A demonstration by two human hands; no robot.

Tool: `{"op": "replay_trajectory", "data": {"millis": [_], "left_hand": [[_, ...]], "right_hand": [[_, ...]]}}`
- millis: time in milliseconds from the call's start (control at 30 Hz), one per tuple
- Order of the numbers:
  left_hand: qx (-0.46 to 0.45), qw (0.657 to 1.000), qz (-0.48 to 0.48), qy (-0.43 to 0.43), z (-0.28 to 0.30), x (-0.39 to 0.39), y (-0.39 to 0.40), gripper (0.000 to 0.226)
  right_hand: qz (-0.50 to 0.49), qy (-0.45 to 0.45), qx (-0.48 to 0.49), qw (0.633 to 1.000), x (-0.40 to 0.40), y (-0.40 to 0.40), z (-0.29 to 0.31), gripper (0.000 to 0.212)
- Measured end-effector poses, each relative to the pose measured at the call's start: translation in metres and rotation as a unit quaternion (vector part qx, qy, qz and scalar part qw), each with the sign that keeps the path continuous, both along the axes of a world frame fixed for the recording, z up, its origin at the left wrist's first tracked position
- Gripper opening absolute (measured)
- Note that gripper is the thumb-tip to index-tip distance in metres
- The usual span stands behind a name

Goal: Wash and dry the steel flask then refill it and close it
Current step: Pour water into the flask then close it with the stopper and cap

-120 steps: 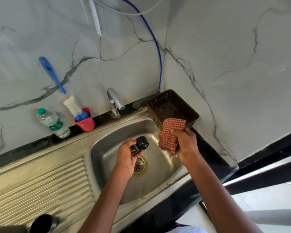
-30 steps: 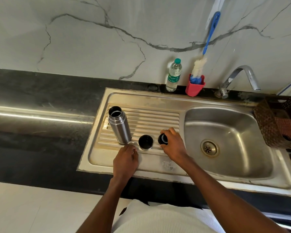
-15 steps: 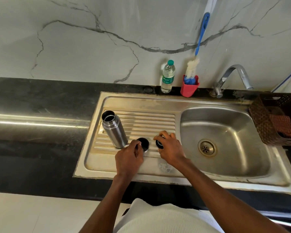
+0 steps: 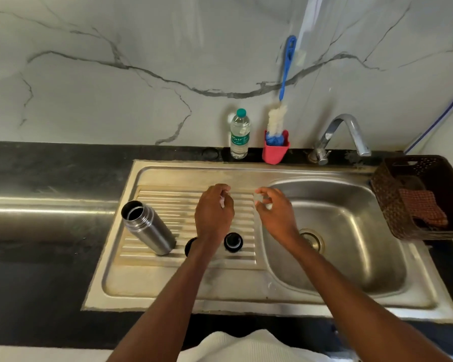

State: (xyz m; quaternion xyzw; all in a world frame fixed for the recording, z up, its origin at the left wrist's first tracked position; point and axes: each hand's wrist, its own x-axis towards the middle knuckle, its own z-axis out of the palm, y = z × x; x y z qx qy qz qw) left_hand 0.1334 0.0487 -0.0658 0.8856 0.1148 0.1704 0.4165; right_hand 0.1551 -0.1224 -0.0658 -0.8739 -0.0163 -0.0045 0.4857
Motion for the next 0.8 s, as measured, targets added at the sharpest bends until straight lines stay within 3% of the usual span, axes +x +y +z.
{"op": "replay_trajectory", "data": {"millis": [100,300,567,800], "left_hand": [[0.045,0.991,-0.056,0.114,-0.013,0.049,-0.001,0.041],[0.212,0.916,-0.14,0.31,-0.05,0.103,0.013,0.088],[0.301,0.884,-0.135,0.332,-0.057,0.12,0.01,0.088],[0.289,0.891,-0.121,0.33,-0.061,0.123,0.015,0.089]], "right_hand": [[-0.011,0.012,0.016,1.0,0.032,-0.004,0.011,0.031],[0.004,0.007,-0.039,0.999,0.102,0.016,0.015,0.055],[-0.007,0.055,-0.065,0.996,0.183,0.075,0.016,0.104],[-0.129,0.051,-0.061,0.988,0.214,0.107,0.011,0.093]]}}
